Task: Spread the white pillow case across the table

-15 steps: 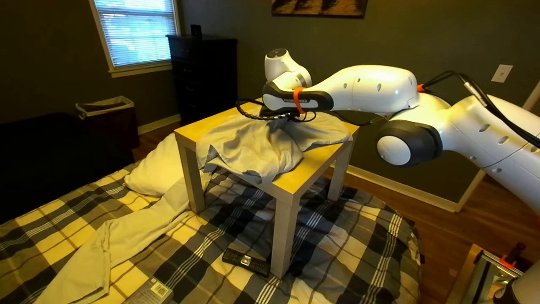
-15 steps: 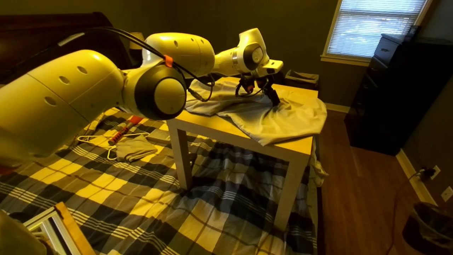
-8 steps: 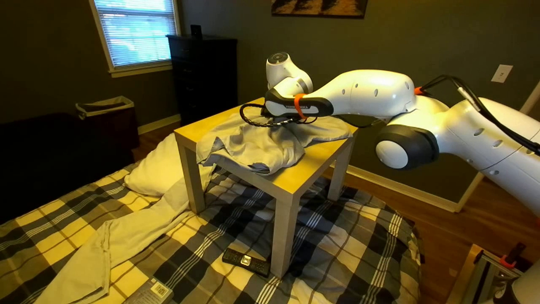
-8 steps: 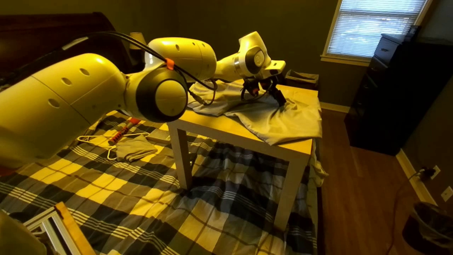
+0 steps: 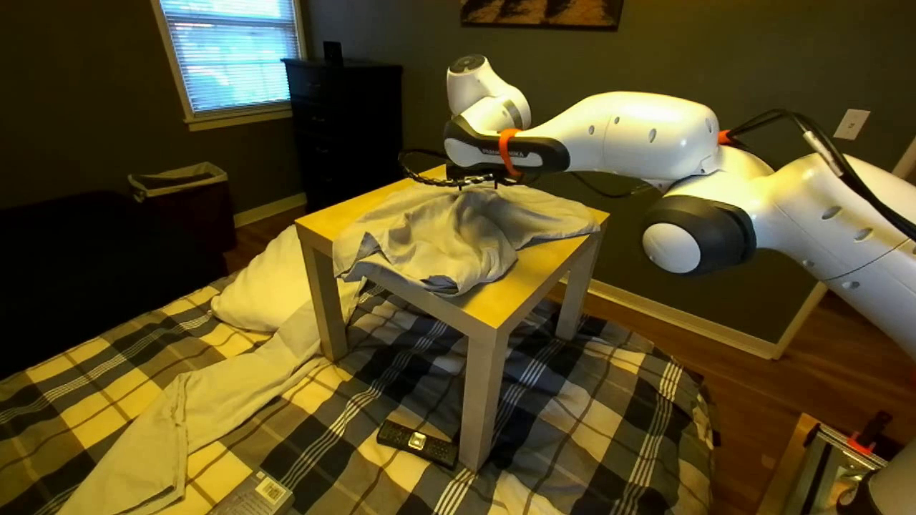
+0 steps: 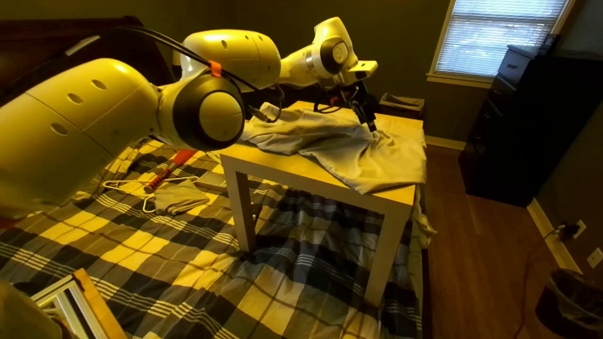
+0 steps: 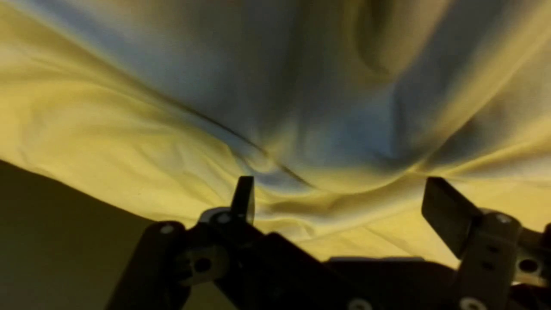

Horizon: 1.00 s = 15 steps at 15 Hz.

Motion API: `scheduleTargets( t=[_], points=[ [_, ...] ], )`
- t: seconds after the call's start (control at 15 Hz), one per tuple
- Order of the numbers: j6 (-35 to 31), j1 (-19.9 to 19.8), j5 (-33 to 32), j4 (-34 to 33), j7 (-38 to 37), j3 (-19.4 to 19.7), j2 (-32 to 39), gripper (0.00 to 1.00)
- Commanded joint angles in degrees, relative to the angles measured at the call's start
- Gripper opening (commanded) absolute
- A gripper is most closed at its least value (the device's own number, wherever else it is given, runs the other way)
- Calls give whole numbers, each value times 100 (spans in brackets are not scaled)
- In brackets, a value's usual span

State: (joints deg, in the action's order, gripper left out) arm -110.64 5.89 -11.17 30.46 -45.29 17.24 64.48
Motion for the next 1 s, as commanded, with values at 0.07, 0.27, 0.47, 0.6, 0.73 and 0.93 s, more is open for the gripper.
scheduleTargets(
  t=[0.07,0.27,0.47,0.6,0.73,0.93],
  points=[
    [1523,186,216,95,538,-257,-731,100],
    [1662,276,382,3,1230,-598,-1012,100],
    [1778,382,479,59,1888,-901,-1279,100],
    [1801,413,591,95,2304,-1123,-1406,100],
    [1784,428,703,147,2727,-1333,-1477,100],
    [1665,463,635,-21,2681,-1325,-1351,100]
  ],
)
